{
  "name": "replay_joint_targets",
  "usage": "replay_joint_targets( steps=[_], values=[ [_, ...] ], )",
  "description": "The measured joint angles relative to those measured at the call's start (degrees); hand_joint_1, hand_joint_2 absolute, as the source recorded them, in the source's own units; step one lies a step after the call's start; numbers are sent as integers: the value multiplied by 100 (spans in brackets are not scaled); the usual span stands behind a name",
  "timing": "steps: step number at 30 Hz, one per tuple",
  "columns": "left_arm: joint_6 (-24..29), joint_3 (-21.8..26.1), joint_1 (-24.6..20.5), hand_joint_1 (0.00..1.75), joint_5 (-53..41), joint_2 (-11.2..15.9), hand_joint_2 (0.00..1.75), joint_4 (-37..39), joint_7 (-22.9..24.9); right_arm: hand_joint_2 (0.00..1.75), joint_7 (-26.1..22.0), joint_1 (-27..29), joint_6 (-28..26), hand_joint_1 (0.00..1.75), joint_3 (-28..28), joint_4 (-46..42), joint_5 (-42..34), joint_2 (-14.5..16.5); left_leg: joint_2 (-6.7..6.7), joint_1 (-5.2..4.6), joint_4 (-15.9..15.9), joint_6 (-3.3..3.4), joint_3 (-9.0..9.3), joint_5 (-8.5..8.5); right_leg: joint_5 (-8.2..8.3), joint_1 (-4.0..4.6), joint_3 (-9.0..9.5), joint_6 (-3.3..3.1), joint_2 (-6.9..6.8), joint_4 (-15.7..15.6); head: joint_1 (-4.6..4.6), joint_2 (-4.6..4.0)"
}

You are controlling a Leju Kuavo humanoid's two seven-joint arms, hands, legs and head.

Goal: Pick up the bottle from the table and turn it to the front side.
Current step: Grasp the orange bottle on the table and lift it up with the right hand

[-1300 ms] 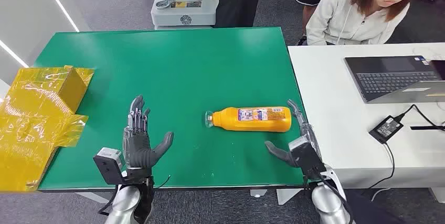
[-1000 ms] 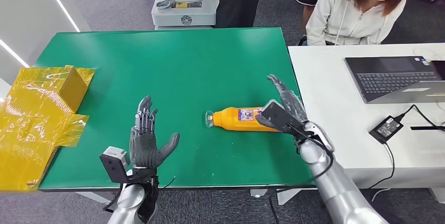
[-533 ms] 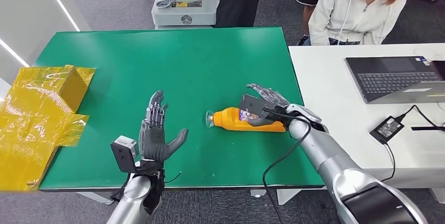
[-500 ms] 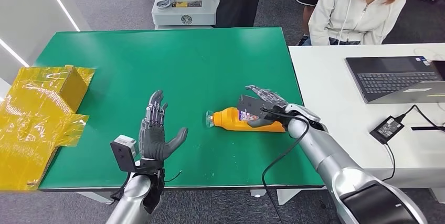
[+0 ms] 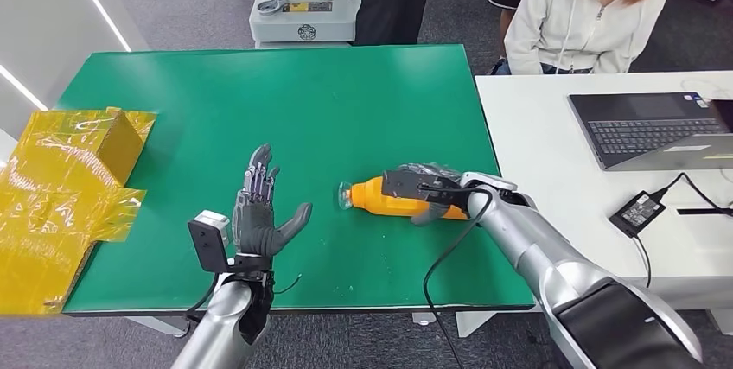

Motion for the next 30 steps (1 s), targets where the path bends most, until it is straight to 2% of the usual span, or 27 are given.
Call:
replay_joint_targets(
  steps=[10, 22, 30],
  values=[
    [99, -2, -4, 0, 34, 55, 175, 49, 4, 175, 350, 147, -361, 0, 302, -246, 103, -276, -1, 0, 2, 0, 0, 0, 0, 0, 1, 0, -1, -1, -1, 0],
    [93, 1, 211, 0, -223, 100, 175, -199, 255, 175, 1086, 643, -469, 0, 500, -1426, 233, -1067, -2, 0, 3, 1, -3, -3, 0, 0, 0, 1, -2, -2, -1, 0],
    [67, 3, 316, 0, -243, 147, 175, -303, 277, 175, 1191, 1002, -499, 0, 571, -2143, 272, -1380, -1, 0, 2, 0, -2, -4, -2, 0, 0, 2, -1, -1, -1, 0]
  ],
)
